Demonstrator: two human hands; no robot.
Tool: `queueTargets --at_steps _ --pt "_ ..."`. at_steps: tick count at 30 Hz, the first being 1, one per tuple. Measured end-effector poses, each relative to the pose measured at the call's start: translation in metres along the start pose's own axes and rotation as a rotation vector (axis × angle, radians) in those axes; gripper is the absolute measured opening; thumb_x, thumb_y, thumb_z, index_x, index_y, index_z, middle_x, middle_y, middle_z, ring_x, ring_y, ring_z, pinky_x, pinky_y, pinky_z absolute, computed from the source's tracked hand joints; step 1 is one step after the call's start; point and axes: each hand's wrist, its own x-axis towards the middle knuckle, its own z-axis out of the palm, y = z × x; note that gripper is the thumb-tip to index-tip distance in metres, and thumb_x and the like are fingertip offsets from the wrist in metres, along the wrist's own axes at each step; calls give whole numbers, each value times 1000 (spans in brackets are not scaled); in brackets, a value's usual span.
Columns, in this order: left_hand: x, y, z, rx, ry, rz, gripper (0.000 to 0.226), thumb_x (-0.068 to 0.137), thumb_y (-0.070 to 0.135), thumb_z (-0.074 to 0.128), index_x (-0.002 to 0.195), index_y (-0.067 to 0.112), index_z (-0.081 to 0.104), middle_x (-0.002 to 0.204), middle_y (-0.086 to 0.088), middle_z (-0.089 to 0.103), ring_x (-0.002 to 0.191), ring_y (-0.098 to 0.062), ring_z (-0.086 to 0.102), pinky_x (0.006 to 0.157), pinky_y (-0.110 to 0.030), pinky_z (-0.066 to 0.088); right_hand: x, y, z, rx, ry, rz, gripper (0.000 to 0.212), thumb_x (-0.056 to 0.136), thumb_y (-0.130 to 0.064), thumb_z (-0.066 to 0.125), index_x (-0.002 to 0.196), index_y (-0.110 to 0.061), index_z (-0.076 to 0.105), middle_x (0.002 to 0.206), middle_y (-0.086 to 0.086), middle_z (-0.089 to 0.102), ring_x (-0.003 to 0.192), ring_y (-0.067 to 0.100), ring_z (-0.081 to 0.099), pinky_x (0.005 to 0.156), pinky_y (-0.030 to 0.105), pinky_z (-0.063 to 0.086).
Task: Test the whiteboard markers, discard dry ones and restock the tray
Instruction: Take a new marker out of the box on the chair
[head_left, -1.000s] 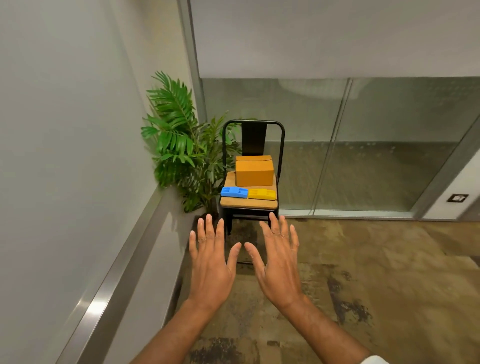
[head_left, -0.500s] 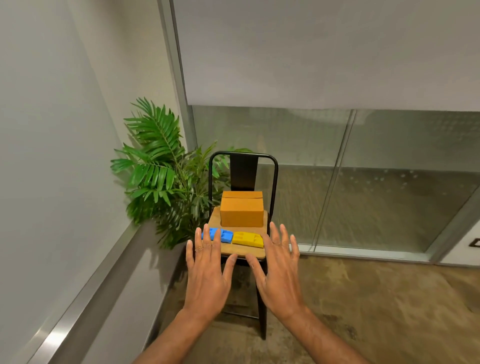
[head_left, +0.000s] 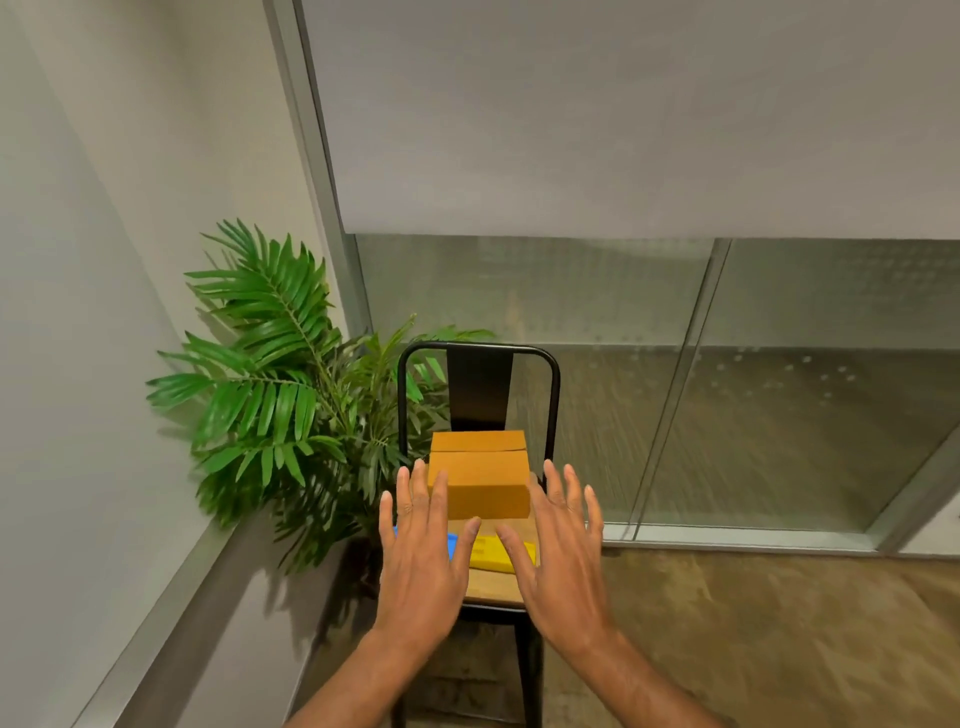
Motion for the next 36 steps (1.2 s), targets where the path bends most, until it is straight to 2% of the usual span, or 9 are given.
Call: queueTargets --at_steps 10,13,16,19,22,23,29,33,36 --pt "117 -100 56 -66 -127 18 75 103 64 11 163 19 11 171 -3 -2 157 -16 -15 128 -41 -7 97 -6 96 -84 -44 107 64 100 -63 27 147 -20 39 163 1 15 152 17 0 122 47 9" --pt "140 -119 74 -128 -221 -39 78 100 66 7 163 20 12 171 -2 5 157 -15 -11 128 -40 -7 117 2 118 -96 -73 166 64 99 -63 28 147 -23 38 163 0 15 151 16 -1 122 46 8" --pt "156 -132 93 -219 -335 -112 73 103 60 17 163 19 13 171 -2 13 158 -15 -2 128 -39 -6 131 16 138 -124 -117 219 65 98 -65 25 148 -25 35 163 -2 14 151 15 0 122 47 9" --pt "169 -142 115 -326 -450 -202 66 106 52 32 162 20 18 167 1 26 156 -15 15 128 -42 3 143 33 156 -125 -161 254 65 97 -65 25 147 -24 37 162 0 18 151 17 6 121 49 13" --pt "181 -140 125 -453 -525 -272 55 106 50 38 155 26 31 143 16 44 143 -19 42 122 -46 27 153 50 172 -119 -225 290 66 96 -66 25 147 -25 35 162 1 19 150 18 9 121 49 14" --pt "185 -139 128 -493 -542 -312 55 107 48 40 156 24 31 139 17 44 141 -21 44 119 -44 32 156 55 177 -108 -253 307 66 97 -66 26 148 -25 33 162 1 18 150 17 10 121 47 13" --pt "198 -134 162 -647 -526 -605 67 105 53 43 162 24 24 162 -2 37 147 -23 38 120 -46 35 169 93 205 55 -375 453 70 95 -65 35 151 -25 25 160 3 25 148 19 18 119 43 15" --pt "205 -121 161 -693 -453 -679 47 106 47 45 149 28 42 137 11 58 131 -24 55 108 -43 47 175 112 217 208 -438 577 64 91 -67 42 145 -33 29 143 -8 48 133 16 42 113 49 27" --pt "212 -113 155 -690 -363 -744 50 108 38 45 152 14 40 112 15 55 112 -18 56 92 -34 46 176 115 221 253 -421 605 63 92 -65 43 145 -34 30 139 -10 53 127 16 49 112 50 32"
